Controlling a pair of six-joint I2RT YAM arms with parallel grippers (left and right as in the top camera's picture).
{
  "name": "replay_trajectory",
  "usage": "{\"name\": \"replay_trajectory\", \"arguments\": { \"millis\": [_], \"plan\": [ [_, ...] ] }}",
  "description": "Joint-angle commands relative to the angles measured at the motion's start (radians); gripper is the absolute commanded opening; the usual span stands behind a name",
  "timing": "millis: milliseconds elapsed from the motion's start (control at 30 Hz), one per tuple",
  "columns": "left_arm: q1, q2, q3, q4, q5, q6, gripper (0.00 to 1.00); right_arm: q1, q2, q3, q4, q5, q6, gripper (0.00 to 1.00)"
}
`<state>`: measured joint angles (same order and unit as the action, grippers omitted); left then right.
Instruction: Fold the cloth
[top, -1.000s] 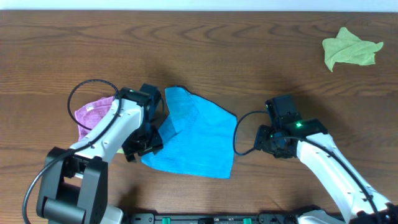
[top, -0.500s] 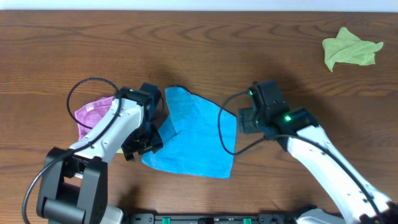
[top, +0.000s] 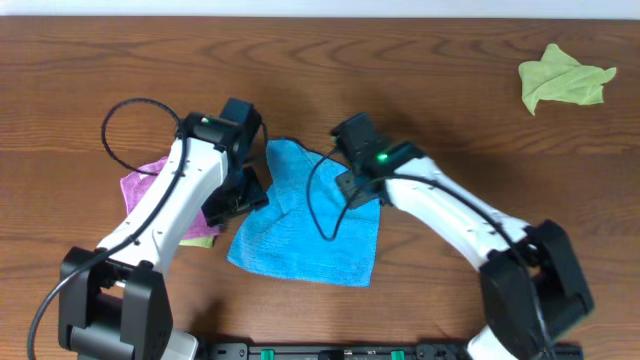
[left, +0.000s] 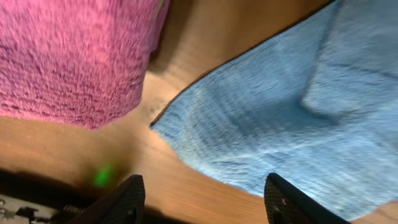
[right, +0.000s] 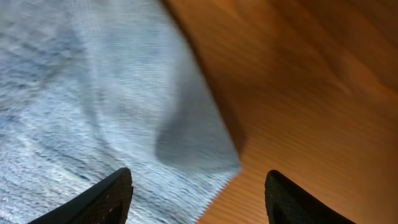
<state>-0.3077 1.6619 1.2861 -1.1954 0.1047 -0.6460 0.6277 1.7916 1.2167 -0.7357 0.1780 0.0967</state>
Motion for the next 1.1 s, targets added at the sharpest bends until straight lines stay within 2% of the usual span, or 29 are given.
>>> {"name": "replay_trajectory", "arguments": {
  "millis": [0,333,633,900,1067],
  "plan": [
    [0.018,-0.009,0.044,0.003,0.0,0.02,0.63,0.057,0.027,0.032,-0.001,0.062,-0.069,0.69],
    [0.203,-0.033,0.055,0.074,0.187,0.148,0.6,0.101,0.098,0.032,0.008,0.098,-0.111,0.67],
    [0.348,-0.043,0.055,0.069,0.315,0.252,0.59,0.122,0.126,0.032,0.062,0.103,-0.114,0.65],
    [0.365,-0.043,0.055,0.063,0.342,0.277,0.6,0.133,0.182,0.032,0.093,0.104,-0.121,0.63],
    [0.365,-0.043,0.055,0.051,0.342,0.284,0.6,0.133,0.222,0.032,0.101,0.104,-0.121,0.57]
  ]
}}
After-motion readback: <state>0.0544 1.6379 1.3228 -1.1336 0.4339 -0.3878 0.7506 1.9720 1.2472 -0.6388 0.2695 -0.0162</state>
